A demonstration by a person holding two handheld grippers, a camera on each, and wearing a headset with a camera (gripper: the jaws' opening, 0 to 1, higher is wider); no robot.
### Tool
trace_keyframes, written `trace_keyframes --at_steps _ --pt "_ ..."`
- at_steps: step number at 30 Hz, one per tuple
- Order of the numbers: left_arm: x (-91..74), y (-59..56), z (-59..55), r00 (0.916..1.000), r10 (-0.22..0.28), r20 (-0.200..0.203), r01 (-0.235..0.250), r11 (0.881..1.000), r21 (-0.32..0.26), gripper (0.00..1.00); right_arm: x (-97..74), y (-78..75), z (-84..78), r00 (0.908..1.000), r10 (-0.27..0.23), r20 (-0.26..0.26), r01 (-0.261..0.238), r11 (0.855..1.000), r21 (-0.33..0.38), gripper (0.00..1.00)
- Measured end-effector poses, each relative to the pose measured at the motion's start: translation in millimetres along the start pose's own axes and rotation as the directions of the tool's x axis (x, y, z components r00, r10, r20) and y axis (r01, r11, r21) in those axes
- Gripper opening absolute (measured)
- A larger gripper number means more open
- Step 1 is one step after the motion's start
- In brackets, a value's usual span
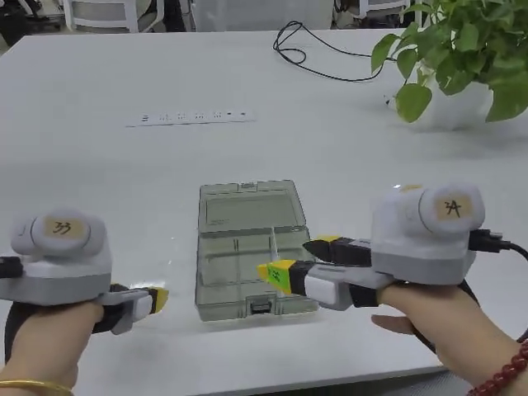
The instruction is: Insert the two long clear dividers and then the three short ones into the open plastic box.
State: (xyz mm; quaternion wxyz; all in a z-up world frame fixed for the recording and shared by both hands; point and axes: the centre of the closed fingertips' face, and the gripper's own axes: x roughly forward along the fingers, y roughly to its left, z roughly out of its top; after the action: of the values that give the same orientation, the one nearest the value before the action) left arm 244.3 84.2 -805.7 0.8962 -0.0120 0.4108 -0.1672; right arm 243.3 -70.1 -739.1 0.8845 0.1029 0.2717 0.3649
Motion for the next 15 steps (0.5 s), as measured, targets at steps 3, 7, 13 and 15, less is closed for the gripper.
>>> trace_keyframes --at_steps 3,7,13,15 --pt "-6.9 -7.6 6.2 0.9987 -0.022 0.046 0.021 0.999 0.024 0.30 6.8 9.2 7.2 0.9991 0.024 0.035 -0.026 0.998 0.052 0.45" --pt "-14.9 -18.3 14.7 0.9913 -0.062 0.116 0.058 0.998 0.037 0.30 16.1 19.6 11.4 0.9972 0.041 0.062 -0.046 0.995 0.083 0.41" --pt "-28.3 -35.1 26.7 0.9699 -0.108 0.218 0.095 0.993 0.071 0.30 27.6 36.8 14.0 0.9933 0.071 0.091 -0.083 0.988 0.132 0.34" --pt "-32.9 -41.1 32.6 0.9578 -0.127 0.258 0.109 0.991 0.081 0.30 30.5 40.0 14.3 0.9926 0.073 0.098 -0.086 0.985 0.147 0.33"
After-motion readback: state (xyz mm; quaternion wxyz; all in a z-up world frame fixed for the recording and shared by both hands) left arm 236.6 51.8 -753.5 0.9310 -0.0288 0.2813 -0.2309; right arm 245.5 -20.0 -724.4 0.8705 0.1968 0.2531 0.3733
